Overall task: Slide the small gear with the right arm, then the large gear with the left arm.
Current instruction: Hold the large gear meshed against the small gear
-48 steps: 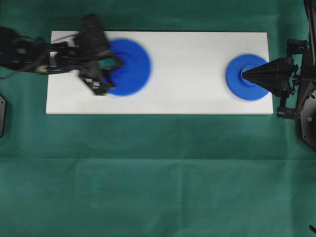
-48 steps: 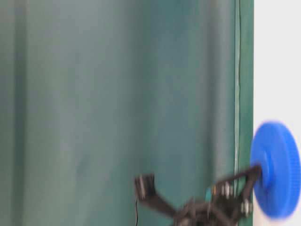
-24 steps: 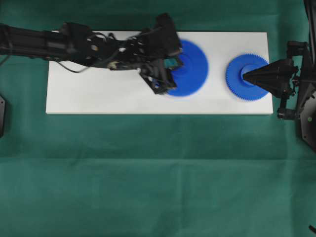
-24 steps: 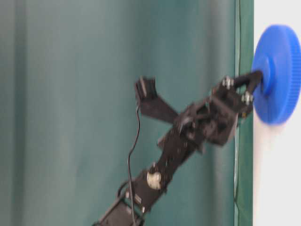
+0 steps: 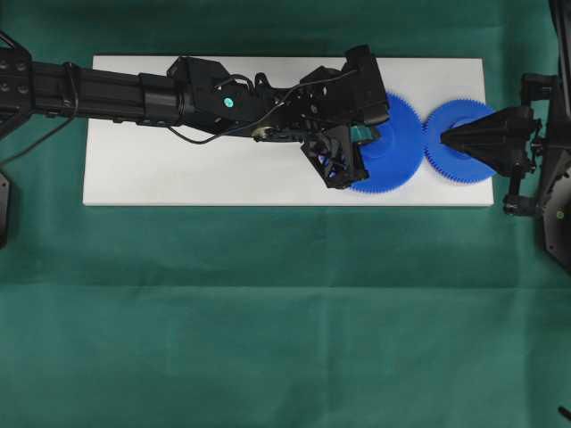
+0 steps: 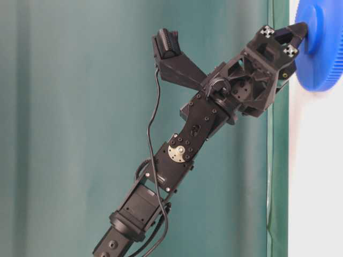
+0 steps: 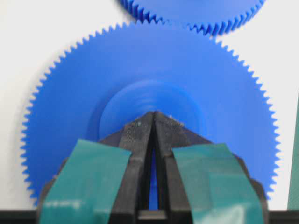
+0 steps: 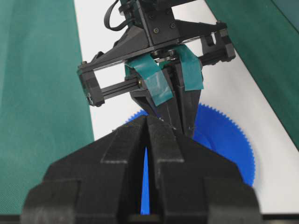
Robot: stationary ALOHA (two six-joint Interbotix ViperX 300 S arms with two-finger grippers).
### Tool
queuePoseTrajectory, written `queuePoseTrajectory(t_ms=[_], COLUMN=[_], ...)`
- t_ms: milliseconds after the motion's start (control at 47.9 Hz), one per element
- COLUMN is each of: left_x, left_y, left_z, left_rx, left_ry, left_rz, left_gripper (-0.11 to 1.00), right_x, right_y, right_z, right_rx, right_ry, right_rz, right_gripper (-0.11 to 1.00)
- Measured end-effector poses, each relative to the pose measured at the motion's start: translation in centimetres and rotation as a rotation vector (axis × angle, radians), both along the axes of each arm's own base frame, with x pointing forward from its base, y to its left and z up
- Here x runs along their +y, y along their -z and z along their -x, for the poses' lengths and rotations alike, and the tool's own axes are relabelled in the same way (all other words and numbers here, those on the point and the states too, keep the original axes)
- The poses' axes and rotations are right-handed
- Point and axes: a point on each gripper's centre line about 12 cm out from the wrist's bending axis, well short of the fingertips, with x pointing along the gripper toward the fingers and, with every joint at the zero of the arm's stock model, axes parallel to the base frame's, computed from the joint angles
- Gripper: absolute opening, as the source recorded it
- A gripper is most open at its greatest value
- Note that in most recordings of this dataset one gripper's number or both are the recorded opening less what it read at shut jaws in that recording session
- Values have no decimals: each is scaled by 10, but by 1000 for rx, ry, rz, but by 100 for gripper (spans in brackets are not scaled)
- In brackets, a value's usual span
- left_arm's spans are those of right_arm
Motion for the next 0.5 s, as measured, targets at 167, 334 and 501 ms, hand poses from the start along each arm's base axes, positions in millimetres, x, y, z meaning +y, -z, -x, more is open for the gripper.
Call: queuePoseTrajectory(t_ms=[167,334,501], left_x=[-1,-2,-3], left_y=[2,2,2], left_z=[4,9,9], left_rx=[12,20,20], left_ry=[0,2,2], left_rz=[2,4,4], left_gripper=[-1,-1,-1], right_x=[0,0,0], right_y=[2,2,1], right_z=[1,1,1], right_rx=[4,6,1], right_ry=[0,0,0], right_rz=[-3,-1,-2], right_gripper=[52,53,53])
